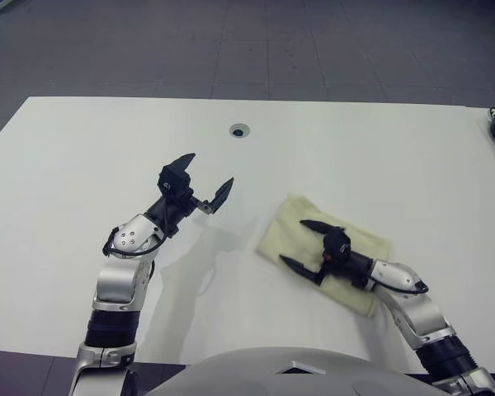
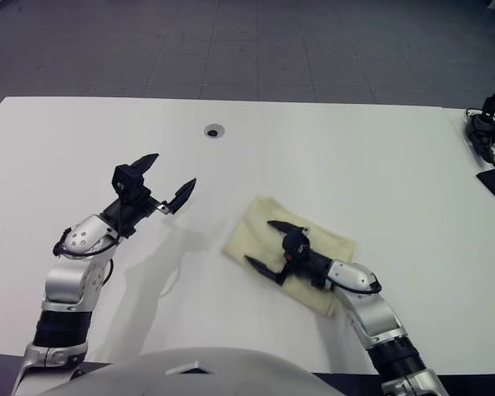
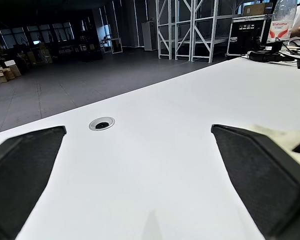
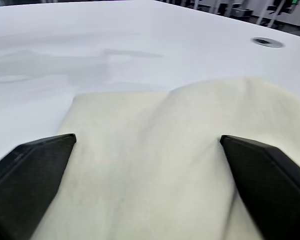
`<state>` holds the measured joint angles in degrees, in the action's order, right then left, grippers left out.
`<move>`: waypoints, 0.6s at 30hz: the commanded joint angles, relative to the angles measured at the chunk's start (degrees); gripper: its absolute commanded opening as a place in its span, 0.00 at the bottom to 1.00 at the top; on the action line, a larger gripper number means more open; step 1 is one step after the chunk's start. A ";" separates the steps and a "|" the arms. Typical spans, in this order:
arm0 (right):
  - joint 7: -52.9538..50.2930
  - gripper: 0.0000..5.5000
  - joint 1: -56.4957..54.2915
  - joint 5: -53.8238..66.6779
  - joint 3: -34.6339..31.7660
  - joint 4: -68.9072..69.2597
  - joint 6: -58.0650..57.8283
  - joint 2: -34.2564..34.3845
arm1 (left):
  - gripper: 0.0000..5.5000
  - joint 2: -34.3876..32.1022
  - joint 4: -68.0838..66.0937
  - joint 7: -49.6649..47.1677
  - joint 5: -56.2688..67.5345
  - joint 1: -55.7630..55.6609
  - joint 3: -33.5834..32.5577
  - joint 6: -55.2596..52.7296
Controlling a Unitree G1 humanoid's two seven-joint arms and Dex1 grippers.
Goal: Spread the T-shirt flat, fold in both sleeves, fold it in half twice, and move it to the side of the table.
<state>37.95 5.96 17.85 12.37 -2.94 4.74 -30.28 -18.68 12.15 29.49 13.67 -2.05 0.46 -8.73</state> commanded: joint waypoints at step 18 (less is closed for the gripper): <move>-40.62 0.98 -21.13 -4.82 -18.09 -59.66 3.03 11.64 | 0.98 -1.05 0.40 0.48 0.23 1.31 -1.35 0.88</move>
<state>-0.66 -22.95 15.43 -6.23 -52.06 12.70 -24.12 -18.81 12.17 29.47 13.67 -1.58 -0.20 -8.56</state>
